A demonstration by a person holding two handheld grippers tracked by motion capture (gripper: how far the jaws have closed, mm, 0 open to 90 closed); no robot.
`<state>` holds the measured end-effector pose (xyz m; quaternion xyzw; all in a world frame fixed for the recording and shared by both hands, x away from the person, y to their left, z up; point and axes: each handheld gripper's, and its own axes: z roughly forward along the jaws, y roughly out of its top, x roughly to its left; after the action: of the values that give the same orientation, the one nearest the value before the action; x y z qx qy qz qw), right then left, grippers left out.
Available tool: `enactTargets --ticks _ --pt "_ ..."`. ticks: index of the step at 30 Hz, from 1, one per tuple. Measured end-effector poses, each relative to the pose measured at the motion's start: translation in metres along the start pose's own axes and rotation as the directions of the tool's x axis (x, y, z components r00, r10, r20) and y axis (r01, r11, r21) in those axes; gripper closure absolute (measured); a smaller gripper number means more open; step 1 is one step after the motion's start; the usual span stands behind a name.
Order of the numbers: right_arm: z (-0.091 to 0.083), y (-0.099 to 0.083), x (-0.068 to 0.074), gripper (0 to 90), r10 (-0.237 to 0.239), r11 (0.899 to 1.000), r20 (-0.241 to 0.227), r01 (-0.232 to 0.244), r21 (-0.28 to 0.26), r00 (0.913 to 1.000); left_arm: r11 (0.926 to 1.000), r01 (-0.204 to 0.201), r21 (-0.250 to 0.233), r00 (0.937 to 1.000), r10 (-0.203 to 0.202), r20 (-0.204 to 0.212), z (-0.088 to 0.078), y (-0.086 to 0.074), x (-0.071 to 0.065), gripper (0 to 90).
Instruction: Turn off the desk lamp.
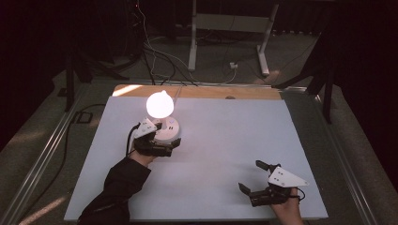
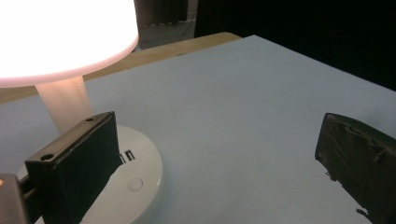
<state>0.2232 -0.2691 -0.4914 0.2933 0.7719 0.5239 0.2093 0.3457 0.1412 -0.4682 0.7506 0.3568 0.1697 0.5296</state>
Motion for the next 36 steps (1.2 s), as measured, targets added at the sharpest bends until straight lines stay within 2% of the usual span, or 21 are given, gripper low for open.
enactTargets --ticks 1,4,6,7,8,10,11,18,23,27,32,36 --pt "0.0 0.0 0.0 0.0 0.002 1.0 0.0 -0.002 0.0 1.0 1.0 0.003 -0.001 1.0 -0.003 -0.001 0.001 0.0 0.001 3.6" --pt "0.0 0.0 0.0 0.0 0.001 1.0 0.0 -0.001 0.0 1.0 1.0 -0.003 -0.002 0.9997 0.003 -0.022 0.006 -0.002 0.004 15.2" --pt "0.0 0.0 0.0 0.0 0.003 1.0 -0.001 -0.003 -0.001 1.0 1.0 -0.002 -0.006 0.9994 0.002 -0.034 0.008 -0.003 0.006 17.0" --pt "0.0 0.0 -0.001 0.0 0.002 1.0 -0.001 -0.002 0.0 1.0 1.0 0.0 -0.006 0.9991 0.0 -0.041 0.01 -0.003 0.006 23.8" --pt "0.0 0.0 -0.001 0.0 0.002 1.0 -0.001 -0.002 0.001 1.0 1.0 -0.004 -0.003 0.9979 0.003 -0.065 0.012 -0.005 0.008 26.6" --pt "0.0 0.0 -0.001 0.0 0.003 1.0 -0.001 -0.003 -0.001 1.0 1.0 -0.003 -0.002 0.9975 0.003 -0.07 0.012 -0.005 0.009 35.6" --pt "0.0 0.0 -0.001 0.0 0.003 1.0 -0.001 -0.003 -0.001 1.0 1.0 -0.004 0.004 0.9959 0.004 -0.09 0.014 -0.006 0.011 38.4" --pt "0.0 -0.001 -0.001 0.0 0.003 1.0 -0.004 -0.003 0.002 1.0 0.9999 0.012 0.008 0.9934 -0.011 -0.114 0.016 -0.009 0.021 63.5" --pt "0.001 -0.001 -0.001 0.0 0.002 1.0 -0.005 -0.002 0.004 1.0 0.9996 0.026 0.008 0.9918 -0.024 -0.126 0.016 -0.01 0.027 77.3" --pt "0.001 -0.001 0.0 0.0 0.002 1.0 -0.007 -0.002 0.006 1.0 0.9998 0.011 0.019 0.9915 -0.008 -0.13 0.018 -0.01 0.031 83.6" --pt "0.001 -0.001 0.0 0.0 0.001 1.0 -0.009 -0.001 0.007 1.0 0.998 0.031 0.056 0.9909 -0.023 -0.132 0.022 -0.014 0.037 90.0" --pt "0.001 -0.001 0.0 0.0 0.0 1.0 -0.009 0.001 0.008 1.0 0.9973 0.038 0.063 0.9915 -0.03 -0.127 0.024 -0.017 0.039 90.0"
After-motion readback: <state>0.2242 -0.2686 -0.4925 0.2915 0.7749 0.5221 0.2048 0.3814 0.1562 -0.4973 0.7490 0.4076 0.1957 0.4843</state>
